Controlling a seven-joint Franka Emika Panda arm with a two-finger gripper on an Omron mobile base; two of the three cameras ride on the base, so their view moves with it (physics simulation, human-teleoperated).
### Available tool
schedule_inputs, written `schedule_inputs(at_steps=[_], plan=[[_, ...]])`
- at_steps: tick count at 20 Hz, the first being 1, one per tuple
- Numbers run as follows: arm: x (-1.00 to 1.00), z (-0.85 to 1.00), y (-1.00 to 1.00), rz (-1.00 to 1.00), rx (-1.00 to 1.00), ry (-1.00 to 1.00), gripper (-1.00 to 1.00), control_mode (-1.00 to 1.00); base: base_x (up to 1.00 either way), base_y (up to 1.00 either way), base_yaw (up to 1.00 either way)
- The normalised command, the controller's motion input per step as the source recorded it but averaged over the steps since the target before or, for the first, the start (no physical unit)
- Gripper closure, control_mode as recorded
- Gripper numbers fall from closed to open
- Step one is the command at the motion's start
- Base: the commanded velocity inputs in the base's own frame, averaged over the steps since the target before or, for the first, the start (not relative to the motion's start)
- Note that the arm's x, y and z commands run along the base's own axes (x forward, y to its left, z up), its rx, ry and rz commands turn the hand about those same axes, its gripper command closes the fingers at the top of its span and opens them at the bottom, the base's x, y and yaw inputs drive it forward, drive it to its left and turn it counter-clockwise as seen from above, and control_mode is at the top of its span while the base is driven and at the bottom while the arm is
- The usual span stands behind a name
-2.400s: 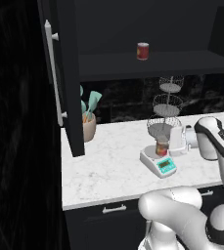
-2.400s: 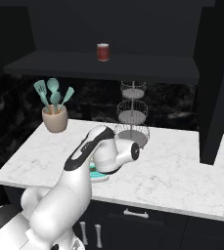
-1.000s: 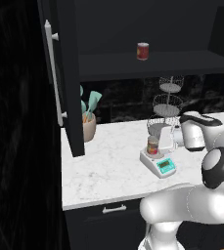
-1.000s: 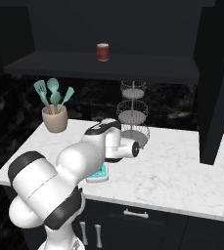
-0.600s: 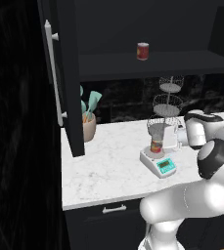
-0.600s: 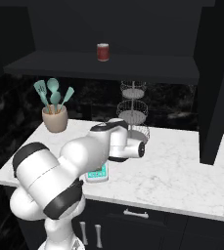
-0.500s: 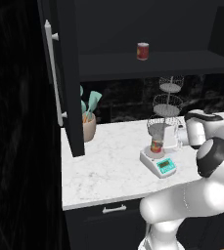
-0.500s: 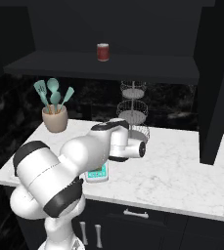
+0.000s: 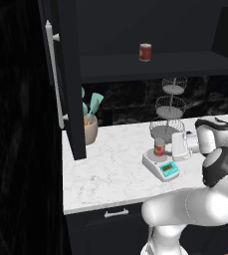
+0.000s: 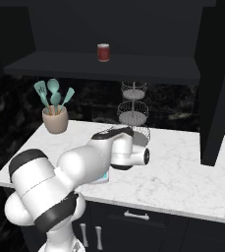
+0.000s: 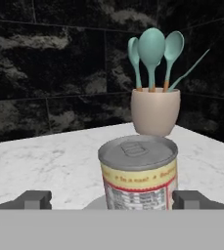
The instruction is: Pick the canned food and place it on the digital scale for weighing, and close the cabinet.
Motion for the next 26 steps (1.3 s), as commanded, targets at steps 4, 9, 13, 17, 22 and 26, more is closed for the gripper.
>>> schedule_inputs(at_steps=[4,9,13,17,22,26], plan=[[-0.01,0.0,-0.14,0.0,0.0,0.0,-1.0,-1.0,0.0,0.0,0.0],[-0.01,0.0,-0.23,0.0,0.0,0.0,-1.0,-1.0,0.0,0.0,0.0],[-0.21,0.0,-0.23,0.0,0.0,0.0,-1.0,-1.0,0.0,0.0,0.0],[-0.64,0.12,-0.08,0.0,0.0,-0.11,-1.0,-1.0,0.0,0.0,0.0],[-0.98,0.61,-0.14,0.0,0.0,-0.46,-1.0,-1.0,0.0,0.0,0.0],[-0.79,0.7,-0.25,-0.03,0.02,-0.48,-1.0,-1.0,0.0,0.0,0.0]])
